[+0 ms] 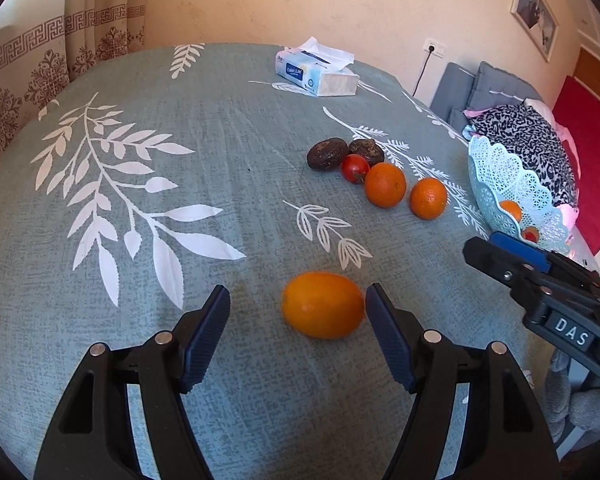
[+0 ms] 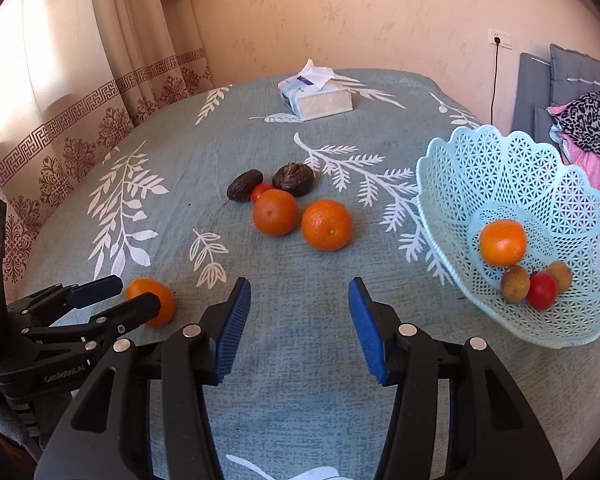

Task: Organize fruits
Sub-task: 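Grasp the oval orange with the left gripper while the right gripper grasps a round orange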

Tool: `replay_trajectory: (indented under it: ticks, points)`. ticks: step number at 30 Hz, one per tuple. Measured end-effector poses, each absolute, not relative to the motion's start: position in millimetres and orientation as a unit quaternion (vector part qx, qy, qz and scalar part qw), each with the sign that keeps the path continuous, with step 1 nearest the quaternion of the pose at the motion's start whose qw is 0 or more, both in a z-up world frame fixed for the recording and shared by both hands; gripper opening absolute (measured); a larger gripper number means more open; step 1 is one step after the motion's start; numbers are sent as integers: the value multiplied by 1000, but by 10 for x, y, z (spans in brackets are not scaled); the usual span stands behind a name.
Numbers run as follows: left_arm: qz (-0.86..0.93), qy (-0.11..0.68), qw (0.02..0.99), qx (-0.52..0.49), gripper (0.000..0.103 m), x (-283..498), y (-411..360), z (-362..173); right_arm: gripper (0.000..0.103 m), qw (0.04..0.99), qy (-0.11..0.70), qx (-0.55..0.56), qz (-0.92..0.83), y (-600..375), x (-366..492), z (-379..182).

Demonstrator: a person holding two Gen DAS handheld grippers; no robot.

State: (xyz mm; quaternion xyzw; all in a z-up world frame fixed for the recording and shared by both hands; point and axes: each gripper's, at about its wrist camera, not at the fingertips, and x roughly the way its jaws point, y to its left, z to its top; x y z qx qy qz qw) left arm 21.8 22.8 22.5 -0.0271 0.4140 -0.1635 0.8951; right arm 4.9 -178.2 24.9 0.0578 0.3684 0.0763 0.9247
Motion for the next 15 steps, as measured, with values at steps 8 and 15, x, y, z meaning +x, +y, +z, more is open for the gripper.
replay_trajectory:
  ticks: [8, 15]
  points:
    - [-182, 418, 890, -13, 64, 215, 130, 193, 52, 915, 390, 69, 77, -1755, 149, 129]
    - [-200, 425, 883, -16, 45, 243, 98, 157, 52, 912, 400, 61, 66, -1683, 264, 65]
